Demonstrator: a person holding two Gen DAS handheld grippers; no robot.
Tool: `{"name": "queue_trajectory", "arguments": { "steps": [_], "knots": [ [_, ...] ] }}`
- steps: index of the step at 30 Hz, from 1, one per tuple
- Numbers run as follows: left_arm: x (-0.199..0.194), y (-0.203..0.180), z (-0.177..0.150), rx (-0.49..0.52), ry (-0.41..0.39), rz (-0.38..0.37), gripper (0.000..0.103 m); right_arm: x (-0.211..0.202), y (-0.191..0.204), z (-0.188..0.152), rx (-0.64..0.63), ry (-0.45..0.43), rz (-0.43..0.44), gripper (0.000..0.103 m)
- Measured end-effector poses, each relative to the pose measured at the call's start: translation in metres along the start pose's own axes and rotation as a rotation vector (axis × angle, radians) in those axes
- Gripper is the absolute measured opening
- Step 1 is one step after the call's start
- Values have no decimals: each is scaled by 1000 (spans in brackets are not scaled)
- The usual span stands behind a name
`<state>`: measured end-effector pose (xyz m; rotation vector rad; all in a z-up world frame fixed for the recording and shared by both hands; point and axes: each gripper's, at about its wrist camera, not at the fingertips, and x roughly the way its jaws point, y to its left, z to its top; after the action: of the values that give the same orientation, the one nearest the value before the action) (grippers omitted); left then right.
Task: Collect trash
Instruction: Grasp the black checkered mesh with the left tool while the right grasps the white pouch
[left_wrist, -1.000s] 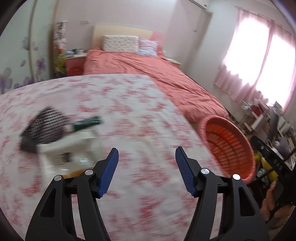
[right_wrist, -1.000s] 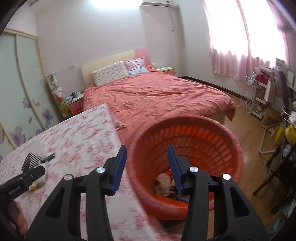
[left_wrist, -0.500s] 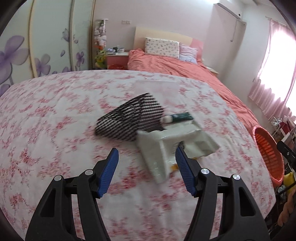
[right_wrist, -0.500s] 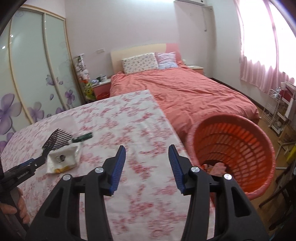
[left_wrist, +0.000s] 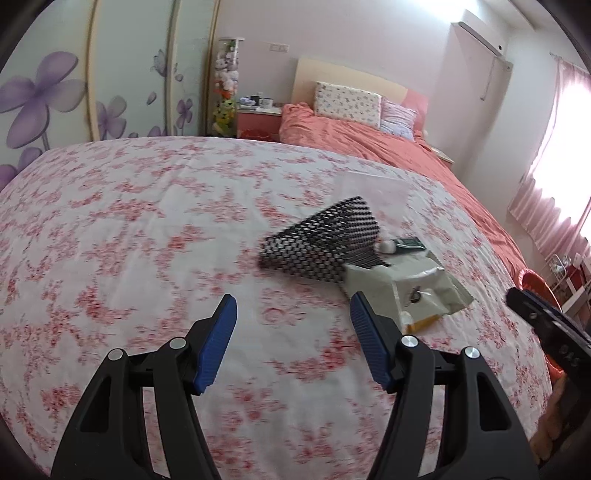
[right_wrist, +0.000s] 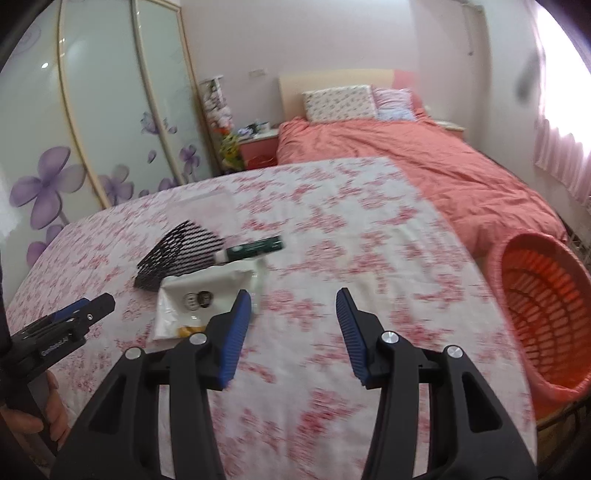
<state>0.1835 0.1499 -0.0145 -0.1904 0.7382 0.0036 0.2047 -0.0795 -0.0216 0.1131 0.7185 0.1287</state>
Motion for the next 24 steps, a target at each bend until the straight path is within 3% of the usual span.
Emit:
{"name": "queue_trajectory", "arguments": {
  "steps": [11,13,17,24],
  "knots": [
    [-3,29,4,-37,-2,24,64,59,12,5,22,159,76,47],
    [-1,31,4,-43,3,22,64,66,11,4,23,185,81,42],
    [2,32,3,-51,13,18,64,75,10,2,35,210,112,17],
    [6,29,4,-52,22,7,64,63,8,2,30,174,123,5]
  ]
}}
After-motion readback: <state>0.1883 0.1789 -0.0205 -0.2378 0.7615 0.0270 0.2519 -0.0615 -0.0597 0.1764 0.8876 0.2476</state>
